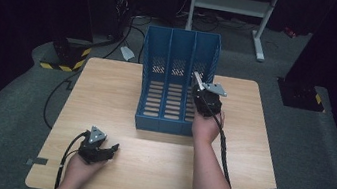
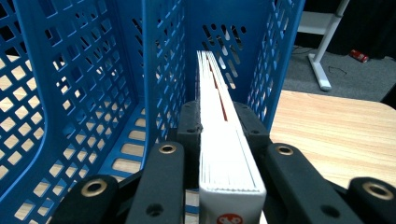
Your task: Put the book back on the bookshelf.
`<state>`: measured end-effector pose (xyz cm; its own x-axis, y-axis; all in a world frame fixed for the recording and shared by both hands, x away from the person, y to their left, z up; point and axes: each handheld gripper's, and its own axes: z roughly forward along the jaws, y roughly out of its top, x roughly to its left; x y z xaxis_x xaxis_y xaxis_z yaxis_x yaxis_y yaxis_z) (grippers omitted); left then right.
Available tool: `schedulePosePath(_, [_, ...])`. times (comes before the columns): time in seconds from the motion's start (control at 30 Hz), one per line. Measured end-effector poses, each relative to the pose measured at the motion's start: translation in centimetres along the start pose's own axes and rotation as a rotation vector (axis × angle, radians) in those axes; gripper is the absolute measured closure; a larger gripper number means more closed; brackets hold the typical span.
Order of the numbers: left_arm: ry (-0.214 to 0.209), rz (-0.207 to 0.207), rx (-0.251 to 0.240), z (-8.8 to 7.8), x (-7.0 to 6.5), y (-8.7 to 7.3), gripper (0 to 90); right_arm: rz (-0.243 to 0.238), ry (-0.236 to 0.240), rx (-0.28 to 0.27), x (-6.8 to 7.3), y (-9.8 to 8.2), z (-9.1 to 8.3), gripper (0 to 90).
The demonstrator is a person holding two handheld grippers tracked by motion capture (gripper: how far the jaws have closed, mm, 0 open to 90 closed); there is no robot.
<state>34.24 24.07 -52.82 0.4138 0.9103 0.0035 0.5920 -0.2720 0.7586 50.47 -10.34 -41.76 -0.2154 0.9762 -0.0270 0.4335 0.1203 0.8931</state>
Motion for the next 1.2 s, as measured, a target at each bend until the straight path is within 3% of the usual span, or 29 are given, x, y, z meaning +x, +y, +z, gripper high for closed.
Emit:
schedulePosePath(0.6, [0.001,0.0,0.001,0.0,0.0,0.0,36.4,-0.035,0.016,0.057,-0.1,-2.1,-1.7,74.8])
schedulePosePath(1.2, [0.002,0.003,0.0,0.0,0.0,0.0,36.4,-0.053,0.025,0.105,-0.3,-3.4,-2.0,73.6])
